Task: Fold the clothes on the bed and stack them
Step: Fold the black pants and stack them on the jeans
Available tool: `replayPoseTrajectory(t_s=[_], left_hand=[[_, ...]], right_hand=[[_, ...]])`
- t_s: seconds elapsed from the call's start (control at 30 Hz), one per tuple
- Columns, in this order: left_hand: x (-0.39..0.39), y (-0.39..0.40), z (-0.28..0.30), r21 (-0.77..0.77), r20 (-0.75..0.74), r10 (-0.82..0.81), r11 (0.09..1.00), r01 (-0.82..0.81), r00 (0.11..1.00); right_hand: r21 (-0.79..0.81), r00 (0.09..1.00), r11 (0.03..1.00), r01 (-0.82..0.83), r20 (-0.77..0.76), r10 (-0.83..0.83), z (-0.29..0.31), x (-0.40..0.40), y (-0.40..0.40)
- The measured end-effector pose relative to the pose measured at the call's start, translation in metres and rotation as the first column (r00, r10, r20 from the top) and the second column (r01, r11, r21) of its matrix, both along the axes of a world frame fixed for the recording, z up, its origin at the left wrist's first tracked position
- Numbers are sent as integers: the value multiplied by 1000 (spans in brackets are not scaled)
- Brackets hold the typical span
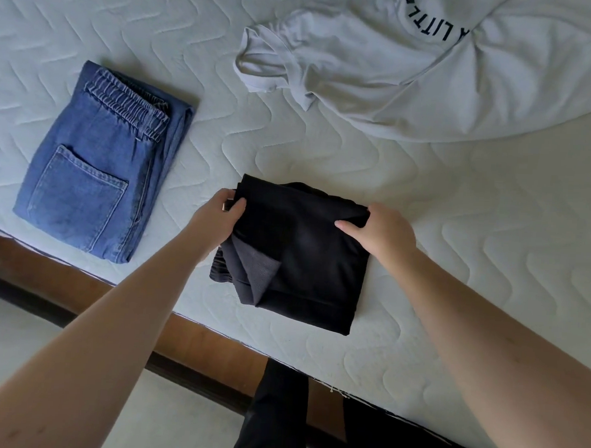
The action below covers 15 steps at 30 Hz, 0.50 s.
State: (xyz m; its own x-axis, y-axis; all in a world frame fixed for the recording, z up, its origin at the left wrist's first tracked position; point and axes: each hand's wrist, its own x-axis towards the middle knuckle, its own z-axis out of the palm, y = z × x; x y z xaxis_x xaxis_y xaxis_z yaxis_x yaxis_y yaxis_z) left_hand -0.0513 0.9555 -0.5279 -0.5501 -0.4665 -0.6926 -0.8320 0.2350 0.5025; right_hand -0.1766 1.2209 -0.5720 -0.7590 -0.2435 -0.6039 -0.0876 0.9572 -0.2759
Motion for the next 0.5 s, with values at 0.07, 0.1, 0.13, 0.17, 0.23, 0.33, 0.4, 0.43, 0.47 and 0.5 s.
replayPoseTrajectory(t_s=[0.07,0.1,0.13,0.17,0.23,0.33,0.4,0.43,0.47,0.5], left_hand=[[4,-1,2,124,50,26,992,-32,998],[7,-1,2,191,68,-11,982,-2,998],[12,-1,2,232,77,-89,970,69,993],[16,-2,1,238,79,-186,957,163,979],[26,-6,1,195,71,-318,934,299,945],[42,-17,-1,258,-7,-223,941,217,975],[49,-20,0,265,-51,-158,950,165,986],[52,-19,0,259,-69,-150,952,163,986],[53,-17,1,252,-87,-145,954,162,986],[54,-14,0,253,-96,-122,957,143,988]], right_hand=[[-24,999,1000,20,-37,-21,-3,4,0],[-36,998,999,27,-49,-29,-4,6,1],[-42,998,999,28,-56,-30,-5,8,1],[-44,998,999,26,-63,-28,-6,9,1],[-49,996,998,34,-75,-38,-7,12,1],[-81,994,994,74,-74,-80,-7,16,2],[-108,991,989,101,-81,-110,-7,20,2],[-117,989,987,110,-85,-121,-7,22,2],[-121,988,986,116,-88,-127,-7,24,1],[-120,987,985,120,-90,-131,-7,25,1]])
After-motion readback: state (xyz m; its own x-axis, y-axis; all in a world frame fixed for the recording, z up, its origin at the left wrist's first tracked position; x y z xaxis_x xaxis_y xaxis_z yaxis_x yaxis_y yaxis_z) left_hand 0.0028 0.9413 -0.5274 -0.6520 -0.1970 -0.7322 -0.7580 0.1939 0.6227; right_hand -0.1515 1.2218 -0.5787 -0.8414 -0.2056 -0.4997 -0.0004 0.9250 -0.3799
